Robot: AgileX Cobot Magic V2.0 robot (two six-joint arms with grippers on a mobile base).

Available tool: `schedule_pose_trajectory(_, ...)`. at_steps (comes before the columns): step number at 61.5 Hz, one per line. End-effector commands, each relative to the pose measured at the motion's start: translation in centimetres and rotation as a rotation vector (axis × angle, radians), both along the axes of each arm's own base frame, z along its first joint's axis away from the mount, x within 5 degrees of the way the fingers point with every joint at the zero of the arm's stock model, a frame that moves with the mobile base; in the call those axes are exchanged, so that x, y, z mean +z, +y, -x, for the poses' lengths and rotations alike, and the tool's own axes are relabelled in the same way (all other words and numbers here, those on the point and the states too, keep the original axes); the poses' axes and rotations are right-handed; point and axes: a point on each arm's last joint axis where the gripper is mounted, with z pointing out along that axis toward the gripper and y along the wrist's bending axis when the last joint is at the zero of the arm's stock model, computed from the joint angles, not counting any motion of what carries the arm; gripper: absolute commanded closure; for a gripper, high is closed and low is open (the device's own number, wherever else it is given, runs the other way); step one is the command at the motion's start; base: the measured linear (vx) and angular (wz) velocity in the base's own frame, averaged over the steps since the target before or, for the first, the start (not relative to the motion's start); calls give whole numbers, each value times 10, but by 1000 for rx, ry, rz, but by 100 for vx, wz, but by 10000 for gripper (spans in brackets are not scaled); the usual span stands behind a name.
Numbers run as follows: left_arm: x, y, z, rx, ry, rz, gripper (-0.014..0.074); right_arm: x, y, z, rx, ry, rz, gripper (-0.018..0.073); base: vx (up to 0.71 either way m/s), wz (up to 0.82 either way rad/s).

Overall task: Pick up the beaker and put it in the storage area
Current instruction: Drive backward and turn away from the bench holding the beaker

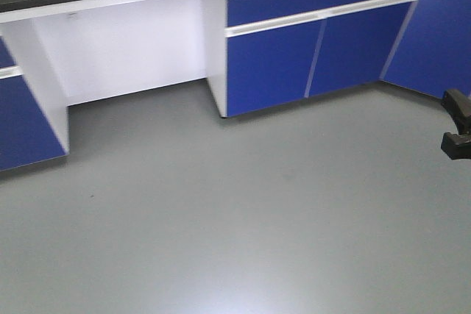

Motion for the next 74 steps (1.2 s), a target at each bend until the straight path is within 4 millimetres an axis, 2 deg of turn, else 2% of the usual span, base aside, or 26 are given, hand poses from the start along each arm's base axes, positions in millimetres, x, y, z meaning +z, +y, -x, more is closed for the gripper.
schedule_pose_trajectory(1, 1, -2, 1, -19, -81, 11, 605, 12, 0, -2, -1, -42, -19, 563, -7, -56)
schedule_pose_trajectory(36, 1, -2, 1, -19, -81, 11, 605, 12, 0, -2, -1, -42, -19, 563, -2, -67)
schedule_pose_trajectory(74, 1, -2, 1, -19, -81, 11, 605, 12, 0, -2, -1, -42, -19, 562, 11, -82)
